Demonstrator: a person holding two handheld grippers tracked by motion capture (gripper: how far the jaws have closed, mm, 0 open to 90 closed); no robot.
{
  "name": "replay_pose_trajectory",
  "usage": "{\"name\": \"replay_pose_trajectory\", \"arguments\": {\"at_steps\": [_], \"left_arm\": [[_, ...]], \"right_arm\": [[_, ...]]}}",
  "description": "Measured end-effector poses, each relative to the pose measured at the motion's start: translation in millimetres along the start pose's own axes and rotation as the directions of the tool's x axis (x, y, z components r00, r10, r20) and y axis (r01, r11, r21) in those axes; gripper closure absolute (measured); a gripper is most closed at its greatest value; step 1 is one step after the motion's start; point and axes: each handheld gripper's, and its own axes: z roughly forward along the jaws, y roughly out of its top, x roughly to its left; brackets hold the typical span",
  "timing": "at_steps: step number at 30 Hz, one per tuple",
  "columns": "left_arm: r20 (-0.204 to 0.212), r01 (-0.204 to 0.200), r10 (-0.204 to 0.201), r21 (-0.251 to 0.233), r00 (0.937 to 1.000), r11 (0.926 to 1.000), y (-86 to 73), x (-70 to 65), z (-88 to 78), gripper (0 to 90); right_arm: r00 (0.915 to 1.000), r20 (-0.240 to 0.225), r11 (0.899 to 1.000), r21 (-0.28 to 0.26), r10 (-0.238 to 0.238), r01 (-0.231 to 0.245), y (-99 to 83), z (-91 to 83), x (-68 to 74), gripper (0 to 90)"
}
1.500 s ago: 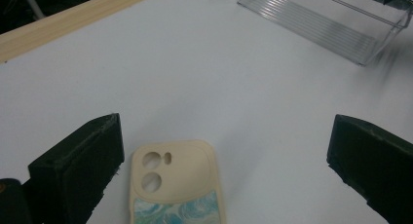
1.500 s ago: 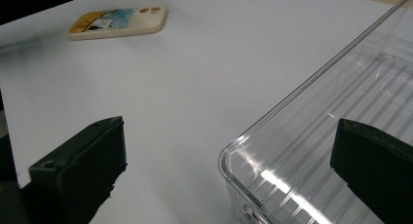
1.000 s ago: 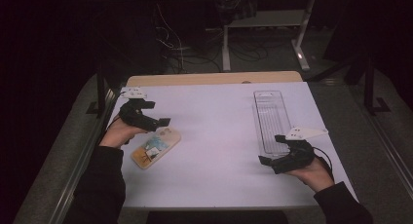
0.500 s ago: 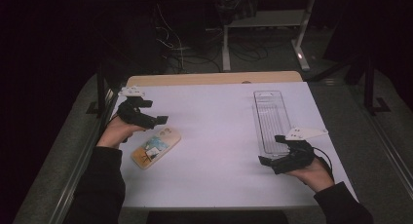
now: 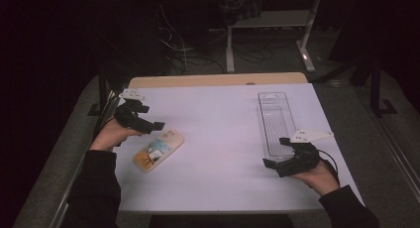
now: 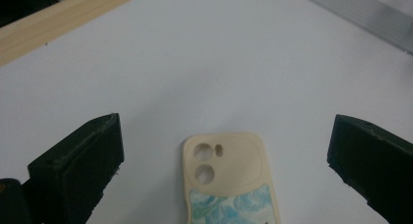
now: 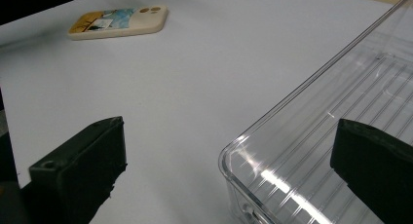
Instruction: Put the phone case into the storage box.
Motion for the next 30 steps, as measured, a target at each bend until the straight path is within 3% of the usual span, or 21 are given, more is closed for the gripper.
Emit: {"name": "replay_pose_trajectory", "arguments": {"at_steps": [16, 30], "left_arm": [[-0.004, 0.008, -0.008, 0.032, 1.0000, 0.9995, -16.4, -2.7, -5.0, 0.0], [-0.006, 0.031, -0.031, 0.021, 0.9995, 0.9993, -32.6, -7.6, -7.1, 0.0]], "right_arm": [[1.0000, 0.000, 1.000, 0.000, 0.003, -0.003, -0.1, -0.2, 0.2, 0.0], [1.0000, 0.000, 1.000, -0.002, 0.006, -0.006, -0.3, -0.2, 0.6, 0.0]]}}
